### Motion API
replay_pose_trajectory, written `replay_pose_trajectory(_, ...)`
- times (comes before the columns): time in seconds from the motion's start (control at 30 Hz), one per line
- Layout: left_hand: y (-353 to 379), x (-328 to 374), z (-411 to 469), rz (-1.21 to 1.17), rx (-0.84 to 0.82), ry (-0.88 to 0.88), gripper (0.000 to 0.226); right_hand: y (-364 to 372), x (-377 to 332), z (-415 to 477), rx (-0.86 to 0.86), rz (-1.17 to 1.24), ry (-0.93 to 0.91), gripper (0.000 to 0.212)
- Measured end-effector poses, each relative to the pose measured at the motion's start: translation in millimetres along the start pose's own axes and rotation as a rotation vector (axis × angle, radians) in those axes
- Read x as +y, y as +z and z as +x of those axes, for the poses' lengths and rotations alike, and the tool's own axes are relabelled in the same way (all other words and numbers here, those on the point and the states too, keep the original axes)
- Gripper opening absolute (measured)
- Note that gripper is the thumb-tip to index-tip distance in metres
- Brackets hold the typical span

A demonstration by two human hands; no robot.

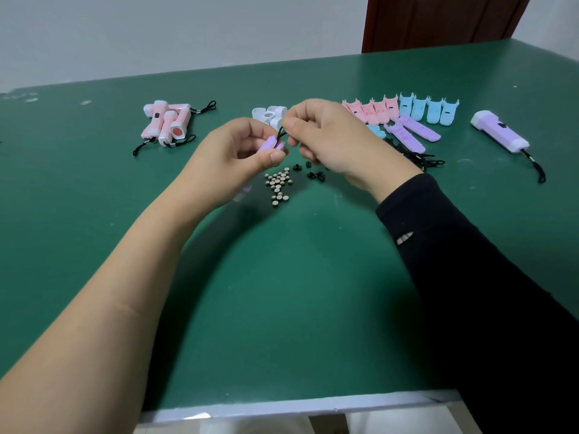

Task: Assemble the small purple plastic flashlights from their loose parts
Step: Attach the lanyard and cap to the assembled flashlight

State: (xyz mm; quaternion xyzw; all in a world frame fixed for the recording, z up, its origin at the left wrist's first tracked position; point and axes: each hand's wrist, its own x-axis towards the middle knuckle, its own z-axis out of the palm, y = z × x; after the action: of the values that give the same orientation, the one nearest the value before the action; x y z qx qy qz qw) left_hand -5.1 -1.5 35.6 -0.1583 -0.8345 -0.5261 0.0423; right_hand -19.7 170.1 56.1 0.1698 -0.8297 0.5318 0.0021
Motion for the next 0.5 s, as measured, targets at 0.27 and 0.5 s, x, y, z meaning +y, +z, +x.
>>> replay_pose_trajectory(0.27,-2.3,5.3,-3.0,-0.033,-0.044,0.015,0.015,-2.7,-4.3,-1.2,-0.052,-0.006,0.017,0.01)
replay_pose_trajectory(0.5,-2.0,8.0,-5.1,-0.084,-0.042,0.021,0.015,-6.9,-1.2,-2.6,-0.024,-0.084,-0.064,0.006)
